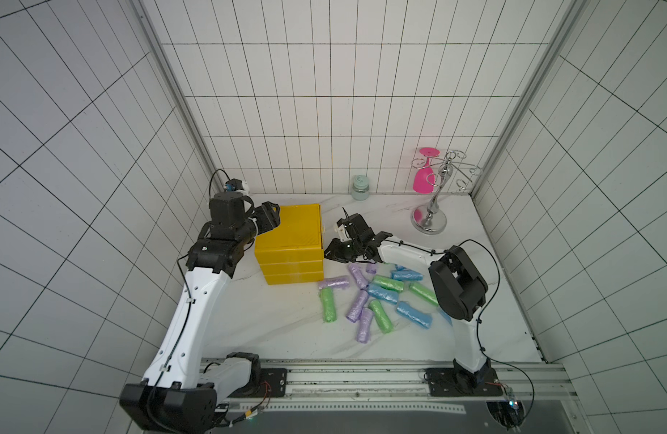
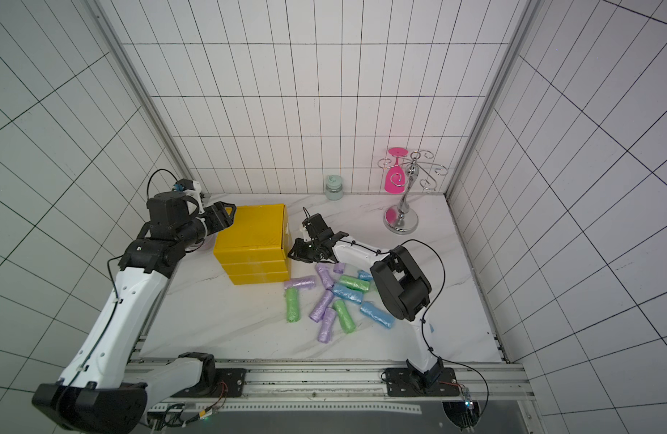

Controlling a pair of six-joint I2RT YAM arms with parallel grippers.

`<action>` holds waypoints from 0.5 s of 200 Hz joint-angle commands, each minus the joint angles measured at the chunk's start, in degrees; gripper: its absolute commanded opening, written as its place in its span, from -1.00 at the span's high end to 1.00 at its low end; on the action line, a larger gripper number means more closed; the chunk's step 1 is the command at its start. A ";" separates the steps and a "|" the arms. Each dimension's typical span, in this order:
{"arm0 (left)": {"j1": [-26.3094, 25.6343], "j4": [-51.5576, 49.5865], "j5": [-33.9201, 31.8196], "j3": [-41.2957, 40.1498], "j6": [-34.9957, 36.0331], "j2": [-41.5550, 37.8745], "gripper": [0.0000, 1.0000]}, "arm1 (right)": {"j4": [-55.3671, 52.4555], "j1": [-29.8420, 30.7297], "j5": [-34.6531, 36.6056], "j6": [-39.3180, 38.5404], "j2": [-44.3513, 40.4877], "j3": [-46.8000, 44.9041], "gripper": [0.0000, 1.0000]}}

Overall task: Sort the rolls of trash bags by color and place them into the drawer
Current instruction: Adjust the storage box at the center of the board.

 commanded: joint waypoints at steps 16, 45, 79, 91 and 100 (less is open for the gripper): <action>-0.40 0.40 0.84 1.27 1.12 2.00 -0.38 | -1.00 1.37 -0.02 -0.32 2.20 5.97 0.47; -0.49 0.75 1.39 1.68 1.60 3.19 -0.38 | -2.34 1.52 -1.33 -0.18 4.61 9.84 0.47; -0.44 0.40 2.07 2.91 2.41 5.02 -0.37 | -2.87 0.69 0.55 -0.60 0.76 6.10 0.47; -0.50 0.36 1.25 3.00 2.63 5.19 -0.36 | -2.91 -0.20 1.12 -0.94 -1.98 3.35 0.44; -0.49 0.09 -0.21 2.92 2.92 5.20 -0.35 | -2.97 -0.85 1.49 -1.26 -4.30 1.36 0.42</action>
